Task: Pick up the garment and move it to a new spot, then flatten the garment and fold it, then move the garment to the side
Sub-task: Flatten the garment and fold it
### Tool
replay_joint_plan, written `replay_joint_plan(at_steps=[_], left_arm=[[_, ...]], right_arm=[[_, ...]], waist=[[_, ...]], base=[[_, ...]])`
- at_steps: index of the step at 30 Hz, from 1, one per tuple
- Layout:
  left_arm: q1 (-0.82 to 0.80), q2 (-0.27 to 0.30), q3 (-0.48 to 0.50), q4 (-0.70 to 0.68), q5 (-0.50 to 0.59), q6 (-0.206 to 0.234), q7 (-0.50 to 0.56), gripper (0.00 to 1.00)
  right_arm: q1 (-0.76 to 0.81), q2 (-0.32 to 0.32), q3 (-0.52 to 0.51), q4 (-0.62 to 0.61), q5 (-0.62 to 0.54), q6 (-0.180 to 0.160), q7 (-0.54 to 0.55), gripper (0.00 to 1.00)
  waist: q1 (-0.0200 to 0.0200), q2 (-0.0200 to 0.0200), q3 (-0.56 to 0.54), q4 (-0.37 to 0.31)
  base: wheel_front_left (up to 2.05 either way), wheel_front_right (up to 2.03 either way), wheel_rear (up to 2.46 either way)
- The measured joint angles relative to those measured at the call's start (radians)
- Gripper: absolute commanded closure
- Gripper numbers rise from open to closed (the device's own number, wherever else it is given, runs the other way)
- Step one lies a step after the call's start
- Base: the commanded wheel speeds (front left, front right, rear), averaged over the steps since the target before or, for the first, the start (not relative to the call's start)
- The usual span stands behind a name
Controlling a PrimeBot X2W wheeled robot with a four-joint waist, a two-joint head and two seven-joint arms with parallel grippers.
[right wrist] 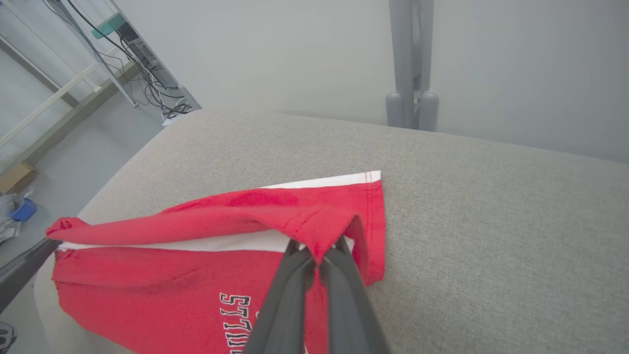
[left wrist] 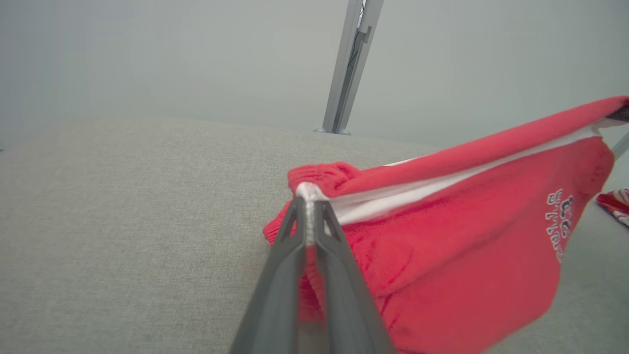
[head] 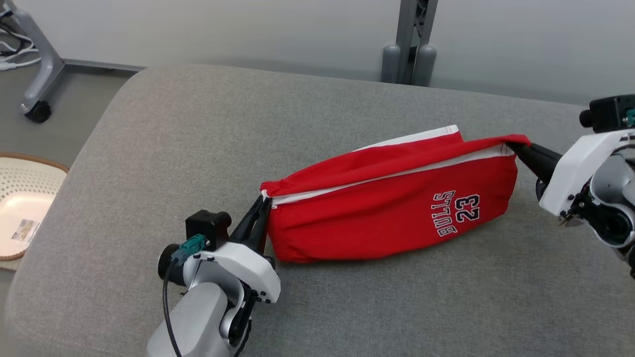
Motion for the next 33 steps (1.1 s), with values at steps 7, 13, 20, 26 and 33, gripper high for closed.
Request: replay_joint_plan(at_steps=[7, 13, 20, 26, 33], left_arm=[[-0.107, 0.001, -0.115, 0.024, -0.126, 0.046, 0.000, 1.00], [-0.170, 0.001, -0.165, 0.026, -0.190, 0.076, 0.000, 1.00], [-0.240, 0.001, -0.220, 0.027, -0.246, 0.111, 0.000, 1.00], [-0.276, 0.000, -0.260, 0.024, -0.276, 0.126, 0.000, 1.00], [-0.299, 0.000, -0.288, 0.012, -0.294, 0.137, 0.000, 1.00]], right_arm=[[-0.140, 0.023, 0.045, 0.083, -0.062, 0.000, 0.033, 1.00], [-0.220, 0.039, 0.073, 0.135, -0.082, 0.000, 0.049, 1.00], [-0.310, 0.064, 0.113, 0.211, -0.104, 0.000, 0.077, 1.00], [-0.351, 0.077, 0.140, 0.279, -0.117, 0.000, 0.095, 1.00], [-0.375, 0.087, 0.156, 0.323, -0.123, 0.000, 0.092, 1.00]], waist=[[0.0000, 0.0000, 0.086, 0.042], [0.0000, 0.0000, 0.144, 0.065], [0.0000, 0.0000, 0.223, 0.087], [0.0000, 0.0000, 0.282, 0.105], [0.0000, 0.0000, 0.323, 0.121]], base=[[0.00, 0.00, 0.00], [0.00, 0.00, 0.00], [0.00, 0.00, 0.00], [0.00, 0.00, 0.00], [0.00, 0.00, 0.00]])
